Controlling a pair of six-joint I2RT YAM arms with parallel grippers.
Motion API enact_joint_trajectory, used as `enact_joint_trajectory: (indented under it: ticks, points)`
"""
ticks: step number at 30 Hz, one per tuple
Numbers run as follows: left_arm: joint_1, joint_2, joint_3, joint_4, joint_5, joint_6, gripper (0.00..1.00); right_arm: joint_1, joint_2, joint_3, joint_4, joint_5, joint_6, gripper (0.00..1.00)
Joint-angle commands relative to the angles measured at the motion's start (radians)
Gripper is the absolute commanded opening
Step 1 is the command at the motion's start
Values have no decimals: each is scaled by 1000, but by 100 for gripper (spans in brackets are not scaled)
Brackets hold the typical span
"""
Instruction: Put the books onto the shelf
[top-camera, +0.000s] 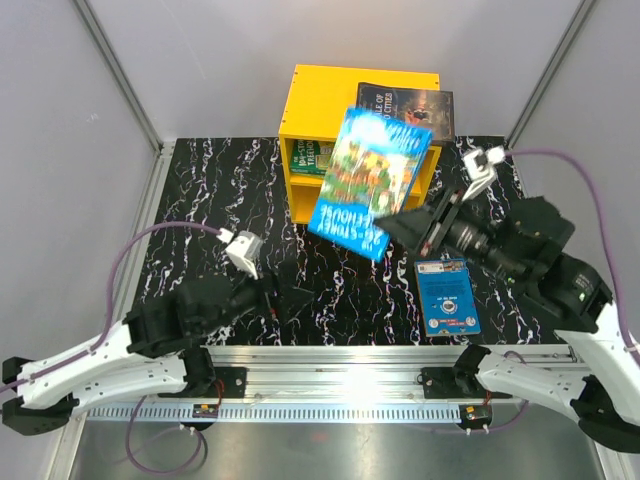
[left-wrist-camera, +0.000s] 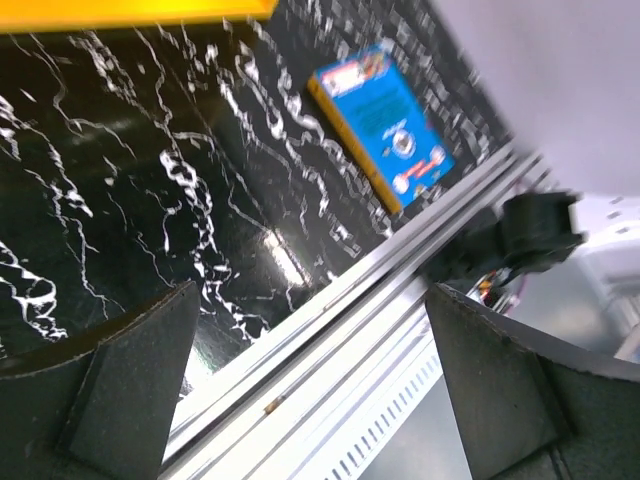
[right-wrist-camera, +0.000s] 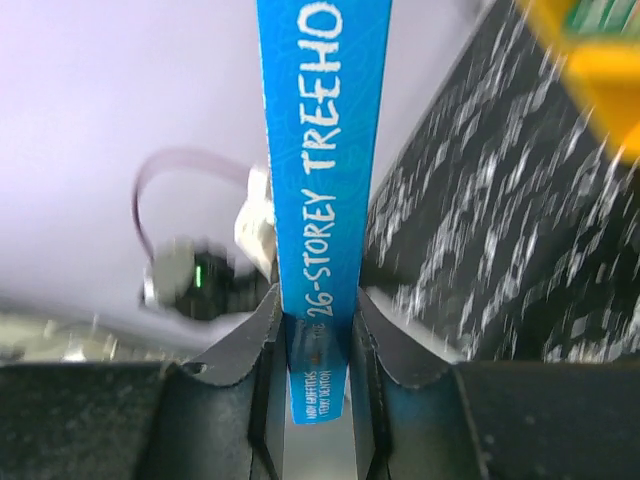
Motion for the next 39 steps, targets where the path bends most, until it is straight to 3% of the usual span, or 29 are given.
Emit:
enact_joint_trajectory:
  ticks: [1, 8, 13, 17, 23, 26, 30, 32, 39]
  points:
    - [-6, -64, -4, -57, -70, -24, 99, 4, 115, 179, 109, 383, -82, 0]
    - [-6, -111, -38, -69, 16, -120, 99, 1, 365, 384, 289, 951, -89, 0]
    - [-6, -126, -32, -86, 61, -140, 98, -2, 415, 270, 568, 1284, -10, 0]
    - [-6, -140, -7, -124, 78, -137, 98, -13, 470, 235, 697, 1436, 3, 0]
    - [-6, -193, -7, -175, 89, -151, 96, -103, 491, 197, 650, 1372, 210, 0]
    - [-6, -224, -24, -192, 76, -157, 96, -186, 508, 174, 616, 1250, 408, 0]
    - [-6, -239, -42, -193, 72, -162, 96, -281, 574, 175, 599, 1079, 554, 0]
    - [-6, -239, -49, -190, 70, -168, 96, -315, 605, 184, 601, 961, 600, 0]
    - [-6, -246, -69, -180, 55, -172, 96, -315, 694, 246, 570, 808, 666, 0]
